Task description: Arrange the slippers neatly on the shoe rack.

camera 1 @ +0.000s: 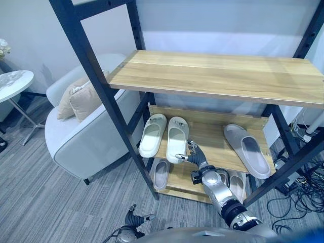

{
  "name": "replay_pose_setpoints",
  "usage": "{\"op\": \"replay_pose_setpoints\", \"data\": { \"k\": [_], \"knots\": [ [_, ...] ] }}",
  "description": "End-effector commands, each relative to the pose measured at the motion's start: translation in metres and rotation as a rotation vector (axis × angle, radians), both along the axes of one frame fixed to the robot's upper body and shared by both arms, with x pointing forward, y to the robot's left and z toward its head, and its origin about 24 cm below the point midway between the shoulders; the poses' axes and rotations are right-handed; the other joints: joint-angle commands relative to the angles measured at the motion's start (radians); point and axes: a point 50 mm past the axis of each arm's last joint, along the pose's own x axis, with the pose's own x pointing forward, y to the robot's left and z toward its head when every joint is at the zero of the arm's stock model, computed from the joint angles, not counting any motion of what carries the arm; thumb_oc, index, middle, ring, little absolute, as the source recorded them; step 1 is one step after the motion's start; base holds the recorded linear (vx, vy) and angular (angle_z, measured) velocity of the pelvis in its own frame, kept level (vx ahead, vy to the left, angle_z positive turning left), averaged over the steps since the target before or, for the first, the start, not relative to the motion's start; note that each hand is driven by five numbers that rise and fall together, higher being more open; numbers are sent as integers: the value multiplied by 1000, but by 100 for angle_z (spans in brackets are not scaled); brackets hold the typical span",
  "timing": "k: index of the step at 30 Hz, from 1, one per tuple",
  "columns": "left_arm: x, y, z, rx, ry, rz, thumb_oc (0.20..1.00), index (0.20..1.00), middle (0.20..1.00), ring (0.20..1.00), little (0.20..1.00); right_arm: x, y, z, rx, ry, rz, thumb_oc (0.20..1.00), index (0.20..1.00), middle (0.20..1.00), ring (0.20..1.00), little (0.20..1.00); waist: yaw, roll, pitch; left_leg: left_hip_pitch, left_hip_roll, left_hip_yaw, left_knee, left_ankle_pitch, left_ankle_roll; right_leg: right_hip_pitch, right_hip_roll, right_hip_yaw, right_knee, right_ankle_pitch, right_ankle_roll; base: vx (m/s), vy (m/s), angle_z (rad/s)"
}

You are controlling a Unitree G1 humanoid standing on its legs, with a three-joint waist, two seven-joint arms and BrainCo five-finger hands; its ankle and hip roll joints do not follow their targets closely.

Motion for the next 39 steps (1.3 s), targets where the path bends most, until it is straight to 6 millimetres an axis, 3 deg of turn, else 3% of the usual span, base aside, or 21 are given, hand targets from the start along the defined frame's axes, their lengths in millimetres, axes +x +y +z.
{"op": "replay_pose_setpoints", "data": {
  "k": [1, 12, 20, 22, 26, 29, 31, 35, 37, 39],
  "knots": [
    [-97, -9, -12, 1, 355, -62, 1000, 1000, 1000, 1000, 1000, 14, 40, 27, 168, -53, 15, 1000, 1000, 1000, 1000, 1000, 54, 14, 60, 111, 0, -28, 13, -94, 34, -43, -39, 2, 87, 37, 37, 9, 24, 8],
    [-93, -11, -12, -3, 344, -60, 1000, 1000, 1000, 1000, 1000, 17, 51, 31, 182, -43, 44, 1000, 1000, 1000, 1000, 1000, 77, 15, 84, 93, -2, -45, 13, -84, 35, -56, -49, -13, 101, 27, 36, 3, 24, 9],
    [-90, -11, -13, -8, 336, -49, 1000, 1000, 1000, 1000, 1000, 18, 56, 37, 171, -80, 30, 1000, 1000, 1000, 1000, 1000, 70, 18, 90, 94, -1, -42, 13, -83, 37, -64, -56, -10, 118, 23, 33, 1, 3, 1],
    [-91, -12, -13, -21, 331, -19, 1000, 1000, 1000, 1000, 1000, 16, 43, 35, 138, -106, -88, 1000, 1000, 1000, 1000, 1000, 55, 19, 87, 99, 3, -33, 13, -84, 38, -71, -54, 5, 126, 25, 32, 1, -9, 3],
    [-93, -13, -13, -37, 331, 21, 1000, 1000, 1000, 1000, 1000, 9, -4, 32, -65, -209, -327, 1000, 1000, 1000, 1000, 1000, 26, 21, 85, 105, 15, -10, 13, -85, 36, -91, -44, 35, 143, 23, 27, -1, -33, 0],
    [-95, -15, -13, -41, 335, 5, 1000, 1000, 1000, 1000, 1000, 17, -30, 49, -124, -354, -360, 1000, 1000, 1000, 1000, 1000, 16, 25, 82, 110, 21, -1, 13, -87, 34, -95, -40, 42, 142, 22, 26, 3, -52, -32],
    [-94, -15, -13, -39, 325, 1, 1000, 1000, 1000, 1000, 1000, 29, -50, 71, -202, -482, -361, 1000, 1000, 1000, 1000, 1000, 9, 27, 78, 115, 24, 5, 13, -89, 32, -92, -36, 47, 136, 22, 26, -2, -63, -8],
    [-93, -15, -12, -41, 314, 11, 1000, 1000, 1000, 1000, 1000, 37, -79, 86, -384, -558, -376, 1000, 1000, 1000, 1000, 1000, 2, 26, 74, 119, 29, 11, 13, -91, 30, -90, -32, 50, 137, 20, 25, 6, -45, -5],
    [-94, -16, -12, -45, 309, 15, 1000, 1000, 1000, 1000, 1000, 41, -108, 94, -550, -590, -401, 1000, 1000, 1000, 1000, 1000, -4, 29, 73, 124, 34, 14, 13, -93, 29, -90, -28, 52, 142, 17, 24, 10, -48, -7],
    [-95, -16, -12, -46, 312, 21, 1000, 1000, 1000, 1000, 1000, 42, -121, 95, -618, -576, -421, 1000, 1000, 1000, 1000, 1000, -8, 31, 74, 126, 36, 16, 13, -94, 28, -93, -26, 54, 145, 16, 23, -2, -30, -11]
  ]
}}
